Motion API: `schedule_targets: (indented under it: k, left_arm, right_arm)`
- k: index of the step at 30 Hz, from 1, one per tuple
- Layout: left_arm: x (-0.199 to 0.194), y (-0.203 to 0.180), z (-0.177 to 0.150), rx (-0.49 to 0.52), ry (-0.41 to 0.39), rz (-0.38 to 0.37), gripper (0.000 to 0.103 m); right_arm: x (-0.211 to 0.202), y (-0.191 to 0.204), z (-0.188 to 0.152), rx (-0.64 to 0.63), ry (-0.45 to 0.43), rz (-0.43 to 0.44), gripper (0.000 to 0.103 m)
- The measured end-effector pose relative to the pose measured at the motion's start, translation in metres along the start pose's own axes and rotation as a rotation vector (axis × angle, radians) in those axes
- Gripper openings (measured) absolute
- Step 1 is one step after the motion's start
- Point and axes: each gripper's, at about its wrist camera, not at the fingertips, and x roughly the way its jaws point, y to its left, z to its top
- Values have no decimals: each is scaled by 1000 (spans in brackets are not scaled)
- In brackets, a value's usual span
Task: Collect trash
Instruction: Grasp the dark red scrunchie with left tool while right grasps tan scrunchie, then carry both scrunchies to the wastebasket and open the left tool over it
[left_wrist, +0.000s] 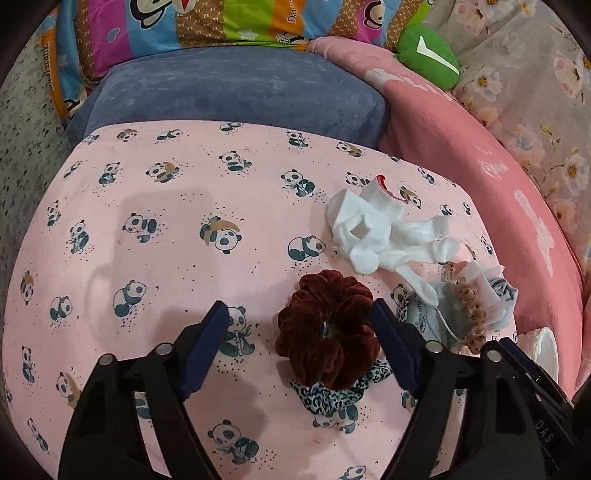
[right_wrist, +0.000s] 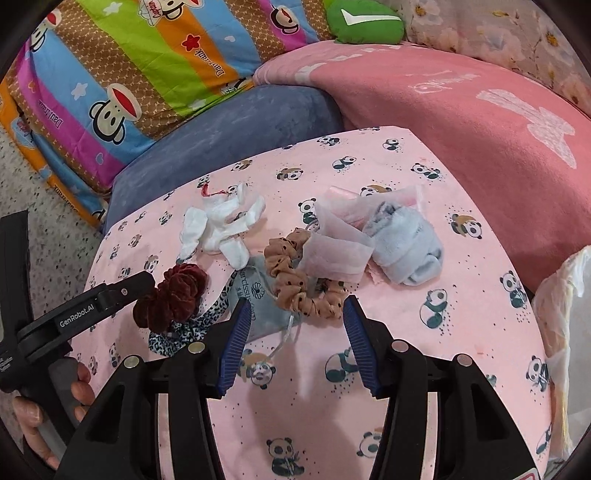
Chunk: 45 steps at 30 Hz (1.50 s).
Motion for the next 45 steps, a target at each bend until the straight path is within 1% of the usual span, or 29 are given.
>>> schedule_targets:
  k: [1, 2, 3, 4, 5, 6, 7, 8, 9, 11, 13, 16, 20, 24, 30, 37, 41, 45]
  left_arm:
    - [4, 1, 1, -6, 15, -14, 65]
    - [7, 1, 1, -12, 27, -24, 60]
    - [10, 0, 0, -13, 35, -33, 54]
    - [12, -1, -1, -8, 43, -42, 50]
    - [13, -2, -2, -2, 47, -48, 42]
    - [13, -4, -4, 7, 52, -56, 35]
    - [13, -5, -4, 12, 53, -59, 32]
    - [11, -5, -5, 17, 49, -65, 26]
    - [8, -6, -7, 24, 42, -69, 20]
    - [1, -9, -8, 37, 27, -72, 16]
    - [-8, -12, -10, 40, 16, -84, 15]
    - [-23, -17, -14, 50, -5, -101, 14]
    - [-46, -27, -22, 76, -37, -112, 13]
    - [-67, -45, -24, 108, -68, -125, 12]
    - [-100, -72, -37, 151, -115, -153, 12]
    - [-121, -112, -58, 218, -130, -180, 12]
    - [-126, -136, -70, 259, -124, -201, 12]
    - [-131, -161, -82, 303, -123, -227, 12]
  right_arm:
    - [7, 0, 3, 5, 6, 2, 53]
    - [12, 0, 3, 5, 9, 2, 53]
    - [17, 0, 5, 2, 15, 2, 53]
    - [20, 0, 6, 0, 19, 0, 53]
    - [24, 0, 6, 1, 25, -2, 51]
    - [26, -1, 6, 4, 30, 1, 45]
    - [29, -2, 6, 9, 40, 9, 40]
    - [31, -3, 4, 17, 50, 16, 29]
    - [31, -4, 3, 28, 52, 23, 24]
    - [28, -4, -2, 37, 51, 34, 20]
    - [21, -2, -7, 35, 46, 45, 17]
    - [9, 3, -12, 26, 36, 57, 17]
    - [-16, 8, -23, 27, 9, 81, 17]
    - [-42, 10, -34, 35, -18, 99, 17]
    - [-86, 3, -49, 44, -66, 114, 17]
    - [-131, -20, -64, 75, -122, 107, 17]
    - [-156, -44, -74, 111, -152, 88, 17]
    - [-172, -64, -80, 136, -170, 66, 17]
